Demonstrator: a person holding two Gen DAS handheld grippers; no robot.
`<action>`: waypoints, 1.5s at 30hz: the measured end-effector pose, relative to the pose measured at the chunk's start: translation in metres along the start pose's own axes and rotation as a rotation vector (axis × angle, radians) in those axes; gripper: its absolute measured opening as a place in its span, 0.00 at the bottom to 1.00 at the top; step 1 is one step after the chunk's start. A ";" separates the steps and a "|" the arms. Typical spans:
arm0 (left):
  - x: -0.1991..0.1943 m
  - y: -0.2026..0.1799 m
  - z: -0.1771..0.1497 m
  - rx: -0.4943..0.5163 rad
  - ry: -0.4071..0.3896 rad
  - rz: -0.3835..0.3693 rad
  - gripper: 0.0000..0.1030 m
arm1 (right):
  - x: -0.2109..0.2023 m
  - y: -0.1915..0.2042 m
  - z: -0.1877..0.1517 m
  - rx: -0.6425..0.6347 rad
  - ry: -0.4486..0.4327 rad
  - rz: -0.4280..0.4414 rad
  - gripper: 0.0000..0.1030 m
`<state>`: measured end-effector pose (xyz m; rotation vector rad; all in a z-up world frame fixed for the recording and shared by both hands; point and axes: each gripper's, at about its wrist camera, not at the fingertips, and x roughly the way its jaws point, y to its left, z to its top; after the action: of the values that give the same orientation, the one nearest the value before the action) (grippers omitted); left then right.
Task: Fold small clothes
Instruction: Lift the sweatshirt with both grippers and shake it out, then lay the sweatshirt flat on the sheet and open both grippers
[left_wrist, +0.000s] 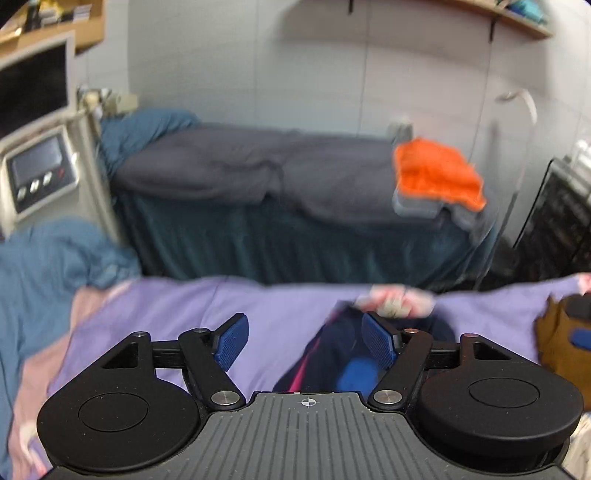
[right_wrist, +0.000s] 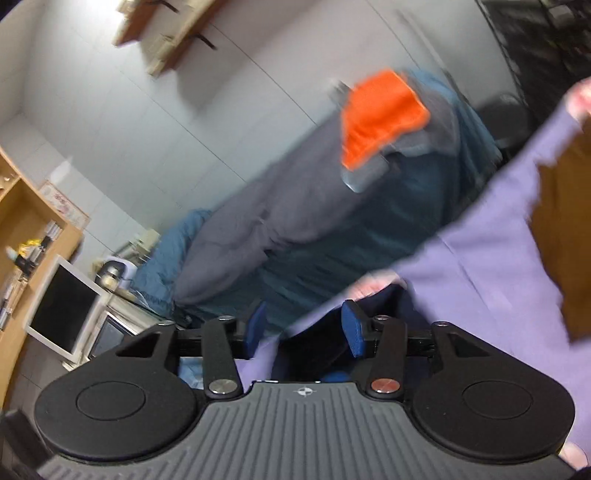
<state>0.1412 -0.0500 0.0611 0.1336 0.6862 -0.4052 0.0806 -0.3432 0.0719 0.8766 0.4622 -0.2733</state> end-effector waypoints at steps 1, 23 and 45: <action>0.003 0.005 -0.009 0.013 0.016 0.018 1.00 | -0.001 -0.007 -0.010 -0.022 0.023 -0.036 0.60; -0.052 0.097 -0.120 -0.003 0.283 0.268 1.00 | -0.036 -0.080 -0.103 -0.091 0.299 -0.142 0.77; -0.070 0.019 -0.215 0.090 0.518 0.028 1.00 | -0.022 -0.057 -0.196 -0.043 0.647 0.030 0.56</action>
<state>-0.0267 0.0433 -0.0591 0.3398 1.1753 -0.3769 -0.0158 -0.2224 -0.0634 0.9208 1.0488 0.0584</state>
